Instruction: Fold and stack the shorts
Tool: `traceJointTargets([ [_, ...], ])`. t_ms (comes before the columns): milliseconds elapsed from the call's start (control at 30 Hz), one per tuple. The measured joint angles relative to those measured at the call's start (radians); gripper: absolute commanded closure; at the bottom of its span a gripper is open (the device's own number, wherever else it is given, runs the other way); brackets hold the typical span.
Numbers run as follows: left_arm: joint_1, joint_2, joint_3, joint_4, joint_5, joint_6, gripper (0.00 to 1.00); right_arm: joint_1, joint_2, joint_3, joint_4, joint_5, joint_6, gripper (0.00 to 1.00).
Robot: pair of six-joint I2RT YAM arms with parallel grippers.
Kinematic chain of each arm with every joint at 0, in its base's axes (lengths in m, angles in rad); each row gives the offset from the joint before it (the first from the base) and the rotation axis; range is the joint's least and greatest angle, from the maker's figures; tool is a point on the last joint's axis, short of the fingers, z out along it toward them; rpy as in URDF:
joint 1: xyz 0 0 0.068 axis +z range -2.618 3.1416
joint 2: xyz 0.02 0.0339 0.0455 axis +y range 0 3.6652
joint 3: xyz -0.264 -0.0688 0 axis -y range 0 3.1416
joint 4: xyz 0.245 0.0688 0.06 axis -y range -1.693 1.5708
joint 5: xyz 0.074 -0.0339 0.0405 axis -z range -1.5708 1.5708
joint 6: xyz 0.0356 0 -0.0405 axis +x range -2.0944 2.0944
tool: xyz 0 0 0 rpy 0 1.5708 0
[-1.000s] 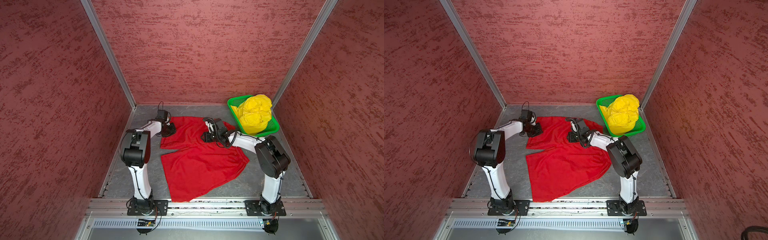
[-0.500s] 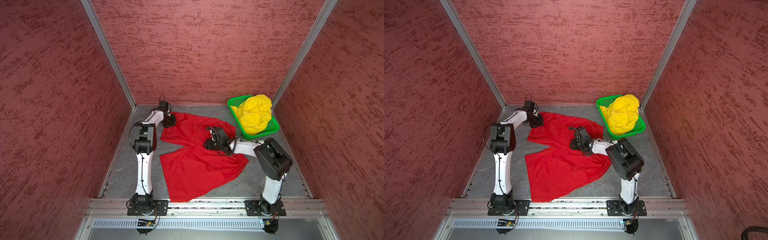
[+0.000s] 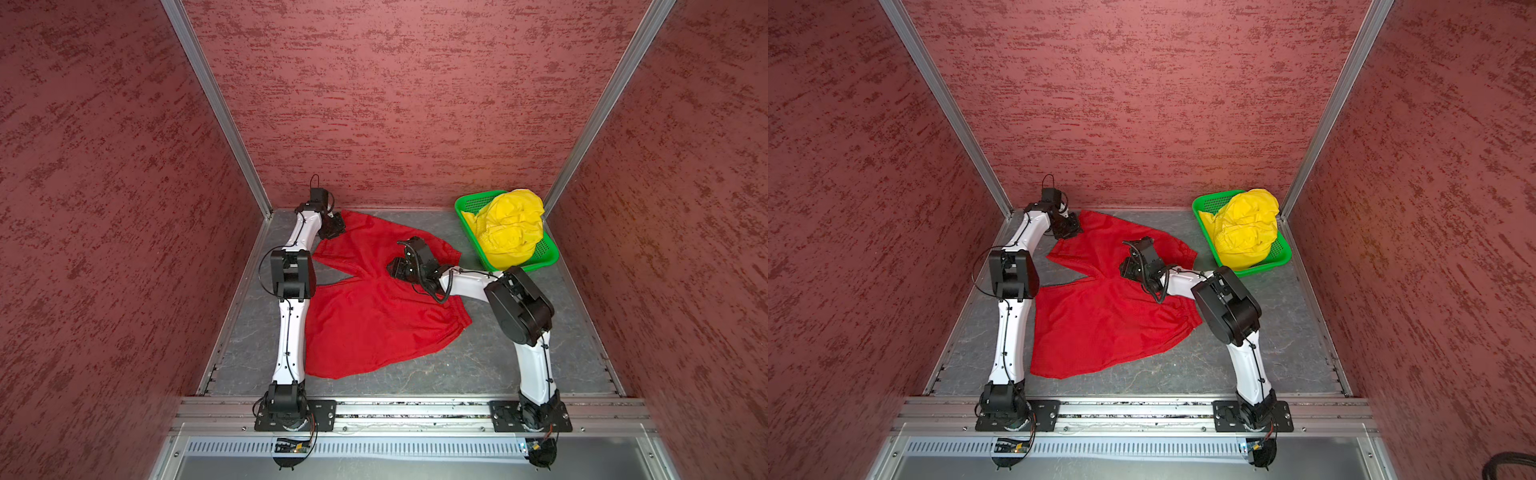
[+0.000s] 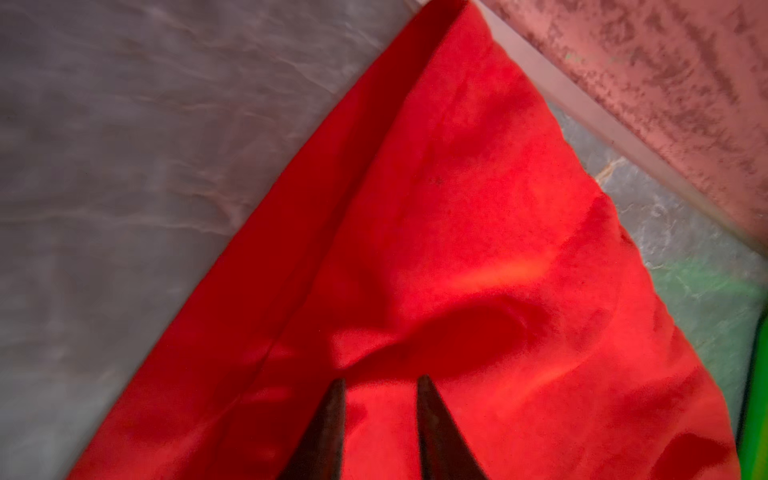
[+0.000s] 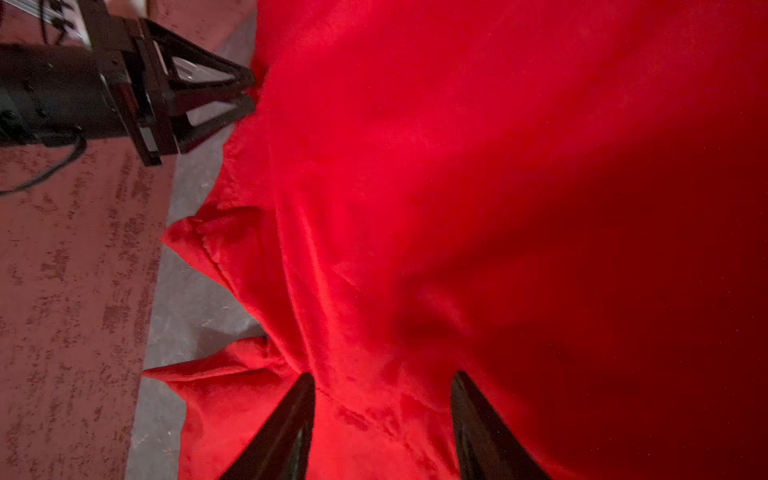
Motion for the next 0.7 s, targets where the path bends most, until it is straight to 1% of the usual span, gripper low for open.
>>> traceJointTargets([
  [67,-0.008,-0.132,-0.172,0.027,-0.013,0.006,0.61,0.0,-0.062,-0.027,0.002,-0.003,-0.025,0.45],
  [200,-0.047,-0.484,-0.537,0.123,-0.034,0.015,0.61,-0.012,-0.267,-0.157,0.03,-0.041,-0.076,0.45],
  [233,-0.057,-0.558,-0.603,0.142,-0.035,0.016,0.61,-0.018,-0.31,-0.187,0.032,-0.055,-0.082,0.45],
  [300,-0.085,-0.736,-0.767,0.201,-0.033,0.012,0.62,-0.035,-0.404,-0.26,0.023,-0.084,-0.102,0.45],
  [400,-0.115,-0.945,-1.004,0.288,-0.027,-0.009,0.63,-0.077,-0.512,-0.367,-0.016,-0.121,-0.126,0.45],
  [467,-0.119,-1.011,-1.128,0.312,-0.027,-0.022,0.64,-0.109,-0.571,-0.433,-0.066,-0.143,-0.139,0.45],
  [533,-0.117,-1.026,-1.236,0.337,-0.027,-0.039,0.66,-0.143,-0.634,-0.496,-0.128,-0.161,-0.151,0.44],
  [600,-0.113,-0.999,-1.333,0.351,-0.026,-0.058,0.67,-0.178,-0.7,-0.551,-0.195,-0.169,-0.16,0.44],
  [700,-0.111,-0.949,-1.423,0.365,-0.027,-0.085,0.69,-0.224,-0.79,-0.615,-0.272,-0.168,-0.162,0.4],
])
